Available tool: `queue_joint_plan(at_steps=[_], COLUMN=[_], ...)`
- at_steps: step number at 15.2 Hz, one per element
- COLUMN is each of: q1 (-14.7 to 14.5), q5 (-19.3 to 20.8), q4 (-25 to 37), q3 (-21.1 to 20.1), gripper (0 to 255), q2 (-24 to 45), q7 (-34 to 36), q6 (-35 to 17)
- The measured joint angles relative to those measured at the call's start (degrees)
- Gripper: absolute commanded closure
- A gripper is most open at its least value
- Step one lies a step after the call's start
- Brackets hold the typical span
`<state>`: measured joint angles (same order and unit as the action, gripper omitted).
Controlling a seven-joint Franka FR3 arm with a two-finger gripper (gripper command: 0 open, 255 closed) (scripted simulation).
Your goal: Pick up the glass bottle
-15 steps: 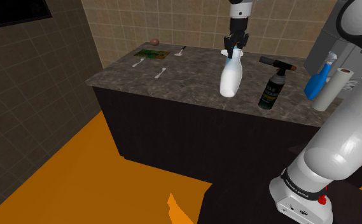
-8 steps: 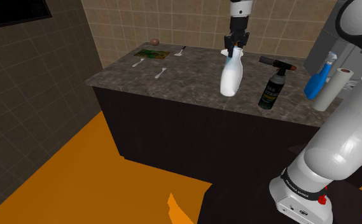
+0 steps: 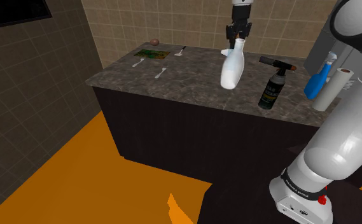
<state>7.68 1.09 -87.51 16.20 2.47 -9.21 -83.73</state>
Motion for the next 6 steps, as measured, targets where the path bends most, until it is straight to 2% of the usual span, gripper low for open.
queue_joint_plan(at_steps=[6], q1=[0.26], q5=[-0.34], q4=[6.07], q3=[0.19], gripper=[255], q2=[1.35], q7=[-0.5], q6=[4.76])
